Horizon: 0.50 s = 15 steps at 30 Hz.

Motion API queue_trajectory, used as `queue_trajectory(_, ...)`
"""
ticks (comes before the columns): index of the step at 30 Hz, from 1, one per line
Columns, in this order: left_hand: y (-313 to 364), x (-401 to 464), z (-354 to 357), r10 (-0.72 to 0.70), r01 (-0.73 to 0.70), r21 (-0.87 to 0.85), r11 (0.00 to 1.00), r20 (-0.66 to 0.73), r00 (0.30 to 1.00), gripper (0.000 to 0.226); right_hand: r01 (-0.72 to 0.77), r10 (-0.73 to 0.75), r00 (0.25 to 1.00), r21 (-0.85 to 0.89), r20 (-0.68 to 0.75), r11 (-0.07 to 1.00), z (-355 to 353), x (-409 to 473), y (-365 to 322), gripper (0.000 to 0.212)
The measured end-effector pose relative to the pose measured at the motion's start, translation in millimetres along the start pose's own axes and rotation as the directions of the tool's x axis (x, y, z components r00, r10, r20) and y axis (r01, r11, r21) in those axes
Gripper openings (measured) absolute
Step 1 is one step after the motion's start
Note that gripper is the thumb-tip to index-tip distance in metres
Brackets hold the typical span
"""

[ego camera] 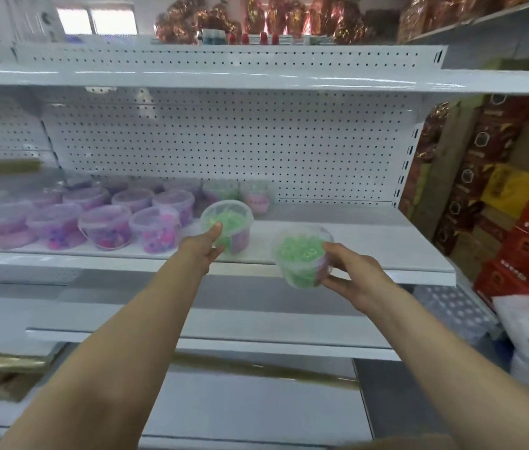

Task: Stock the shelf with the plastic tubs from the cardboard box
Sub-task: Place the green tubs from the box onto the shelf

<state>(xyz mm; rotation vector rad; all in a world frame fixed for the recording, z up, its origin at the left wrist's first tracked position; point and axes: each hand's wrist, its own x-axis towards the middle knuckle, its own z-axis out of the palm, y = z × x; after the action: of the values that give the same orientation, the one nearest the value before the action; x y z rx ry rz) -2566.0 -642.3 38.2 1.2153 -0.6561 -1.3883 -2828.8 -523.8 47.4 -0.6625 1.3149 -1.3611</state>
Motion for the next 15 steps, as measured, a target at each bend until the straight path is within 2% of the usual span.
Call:
queue_trajectory(4, 10.2, 33.0, -12.4, -0.056, 0.058, 0.069, 0.996, -0.026, 0.998, 0.061, -0.001, 0.001, 1.0, 0.007, -0.018, 1.0, 28.7, 18.8, -2.0, 0.036)
queue_trajectory(10, 26.1, 70.0, -26.4, -0.017, 0.018, 0.126, 0.992, -0.007, 1.0, 0.073, 0.009, -0.007, 0.999, 0.037, -0.039, 0.999, 61.6, 40.5, -4.4, 0.029)
queue_trajectory(15, 28.9, 91.1, -39.1, -0.071, 0.064, 0.215, 0.975, 0.024, 0.997, 0.07, -0.002, 0.006, 0.998, 0.064, -0.057, 0.998, 86.3, 52.0, 0.1, 0.027)
